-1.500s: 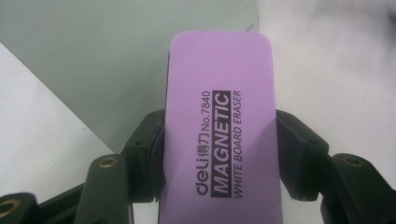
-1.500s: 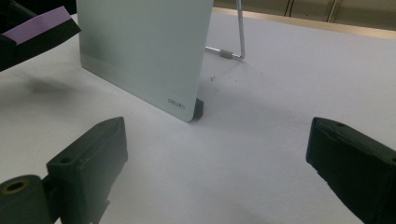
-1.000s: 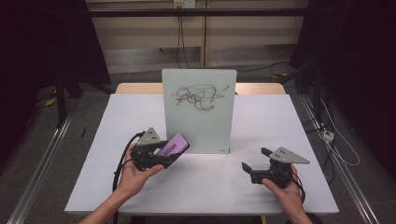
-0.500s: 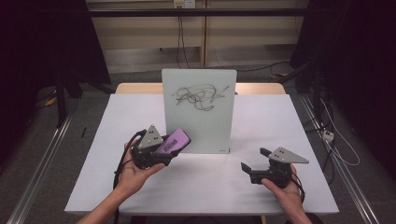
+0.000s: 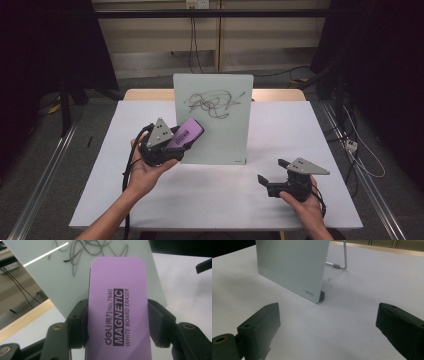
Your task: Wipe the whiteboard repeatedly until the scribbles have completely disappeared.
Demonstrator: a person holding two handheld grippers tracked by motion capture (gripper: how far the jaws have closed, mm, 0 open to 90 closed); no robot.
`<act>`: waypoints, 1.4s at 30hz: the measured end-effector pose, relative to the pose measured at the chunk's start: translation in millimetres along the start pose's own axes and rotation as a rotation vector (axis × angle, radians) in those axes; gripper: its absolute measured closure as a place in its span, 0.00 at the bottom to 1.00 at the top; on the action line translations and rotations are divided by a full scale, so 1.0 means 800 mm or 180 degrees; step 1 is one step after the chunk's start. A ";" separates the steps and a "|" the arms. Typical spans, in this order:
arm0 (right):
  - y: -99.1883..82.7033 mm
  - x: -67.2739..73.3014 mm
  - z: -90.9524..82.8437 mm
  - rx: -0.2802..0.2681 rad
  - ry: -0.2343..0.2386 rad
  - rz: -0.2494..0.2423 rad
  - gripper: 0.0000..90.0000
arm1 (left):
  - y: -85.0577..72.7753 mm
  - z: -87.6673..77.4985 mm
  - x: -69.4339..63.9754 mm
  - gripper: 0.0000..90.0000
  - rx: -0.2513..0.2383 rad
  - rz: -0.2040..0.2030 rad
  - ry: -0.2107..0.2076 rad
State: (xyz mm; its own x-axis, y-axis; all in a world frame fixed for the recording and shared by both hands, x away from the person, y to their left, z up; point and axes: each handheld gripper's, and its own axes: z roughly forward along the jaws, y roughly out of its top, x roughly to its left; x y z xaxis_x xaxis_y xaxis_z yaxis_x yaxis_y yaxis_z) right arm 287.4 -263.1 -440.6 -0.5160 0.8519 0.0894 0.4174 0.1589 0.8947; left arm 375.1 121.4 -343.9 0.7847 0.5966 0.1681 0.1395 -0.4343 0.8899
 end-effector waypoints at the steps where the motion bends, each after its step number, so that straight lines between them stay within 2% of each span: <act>1: 0.000 0.000 0.000 -0.0003 0.0002 -0.0004 0.06 | 0.001 0.000 0.002 0.46 0.0008 0.0021 0.0023; 4: 0.000 0.000 -0.001 -0.0005 -0.0002 0.0003 0.06 | 0.007 0.000 0.008 0.46 -0.0036 -0.0034 0.0085; 7: 0.000 -0.001 -0.002 -0.0017 -0.0017 0.0012 0.06 | 0.017 -0.002 0.015 0.46 -0.0089 -0.0020 0.0167; 10: 0.000 -0.001 -0.002 -0.0012 -0.0017 0.0024 0.06 | 0.028 -0.002 0.019 0.46 -0.0181 -0.0085 0.0175; 14: 0.000 -0.001 -0.001 0.0006 -0.0008 0.0020 0.06 | 0.039 -0.001 0.023 0.46 -0.0259 -0.0026 0.0212; 18: 0.000 -0.001 -0.001 0.0003 -0.0010 0.0022 0.06 | 0.046 0.002 0.027 0.46 -0.0328 -0.0060 0.0253; 20: 0.000 0.000 -0.001 0.0009 -0.0015 0.0019 0.06 | 0.050 0.002 0.028 0.46 -0.0316 -0.0021 0.0315; 27: 0.000 0.000 0.000 0.0015 0.0007 0.0011 0.06 | 0.063 0.006 0.032 0.46 -0.0393 0.0039 0.0398; 36: 0.000 0.000 -0.001 0.0027 0.0009 0.0035 0.06 | 0.068 0.013 0.040 0.46 -0.0365 0.0044 0.0487; 39: 0.000 0.000 -0.001 0.0029 0.0008 0.0039 0.06 | 0.066 0.017 0.042 0.46 -0.0310 0.0090 0.0501; 42: 0.000 0.000 -0.001 0.0022 0.0012 0.0048 0.06 | 0.064 0.021 0.041 0.46 -0.0271 0.0144 0.0576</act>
State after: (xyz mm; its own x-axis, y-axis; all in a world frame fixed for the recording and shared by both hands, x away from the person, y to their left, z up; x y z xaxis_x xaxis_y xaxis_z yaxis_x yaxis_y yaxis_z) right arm 287.0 -263.2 -440.2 -0.5124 0.8523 0.1047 0.4305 0.1495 0.8901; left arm 418.6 107.3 -299.8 0.6666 0.6927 0.2755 0.0490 -0.4095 0.9110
